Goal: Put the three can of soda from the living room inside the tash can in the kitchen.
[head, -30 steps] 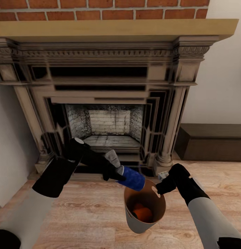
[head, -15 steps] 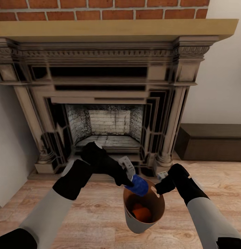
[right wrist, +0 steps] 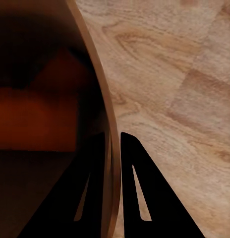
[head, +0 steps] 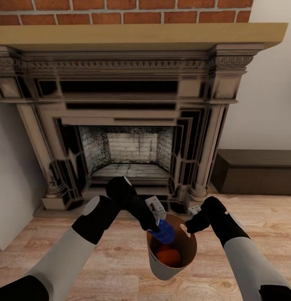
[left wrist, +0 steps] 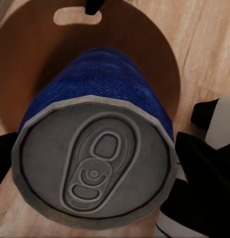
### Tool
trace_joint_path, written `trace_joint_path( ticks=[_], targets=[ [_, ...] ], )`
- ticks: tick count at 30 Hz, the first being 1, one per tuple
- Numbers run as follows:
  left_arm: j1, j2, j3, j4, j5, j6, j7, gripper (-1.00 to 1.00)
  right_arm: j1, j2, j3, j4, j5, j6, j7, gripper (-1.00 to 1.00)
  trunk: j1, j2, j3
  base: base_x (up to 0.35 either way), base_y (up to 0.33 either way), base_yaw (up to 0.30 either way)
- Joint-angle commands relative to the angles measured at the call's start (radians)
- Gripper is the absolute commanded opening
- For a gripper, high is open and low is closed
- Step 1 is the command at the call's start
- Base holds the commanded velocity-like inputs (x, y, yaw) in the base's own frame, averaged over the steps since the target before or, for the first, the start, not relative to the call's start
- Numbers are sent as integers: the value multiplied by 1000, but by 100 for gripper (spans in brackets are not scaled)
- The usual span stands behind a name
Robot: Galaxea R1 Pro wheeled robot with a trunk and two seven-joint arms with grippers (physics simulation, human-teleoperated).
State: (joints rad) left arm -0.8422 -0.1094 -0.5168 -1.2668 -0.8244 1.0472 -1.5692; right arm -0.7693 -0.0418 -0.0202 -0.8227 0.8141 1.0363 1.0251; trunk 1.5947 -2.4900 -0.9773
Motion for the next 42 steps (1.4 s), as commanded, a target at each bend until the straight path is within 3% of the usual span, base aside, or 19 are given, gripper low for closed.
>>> trace_joint_path(
  ticks=[1,11,18,26,32,42],
  targets=[
    [0,-4,-1,6,-13,0,0,-100,0,0,-1,0,-18,11,6,-100,0,0,0,0,0,0],
    [1,-20,-11,43,-48,0,0,-100,-1,18,0,-1,-18,11,6,-100,0,0,0,0,0,0],
    [1,-27,-16,56,-50,0,8,-100,-2,35,0,-2,-16,11,4,-100,0,0,0,0,0,0],
    [2,-31,-48,105,-49,0,56,-100,-2,46,0,-3,-15,11,4,-100,0,0,0,0,0,0],
    [2,-31,-52,113,-50,0,64,-100,-2,57,0,-4,18,11,4,-100,0,0,0,0,0,0],
    [2,-32,-66,126,-50,0,72,-100,-2,74,0,-7,23,11,4,-100,0,0,0,0,0,0]
  ],
)
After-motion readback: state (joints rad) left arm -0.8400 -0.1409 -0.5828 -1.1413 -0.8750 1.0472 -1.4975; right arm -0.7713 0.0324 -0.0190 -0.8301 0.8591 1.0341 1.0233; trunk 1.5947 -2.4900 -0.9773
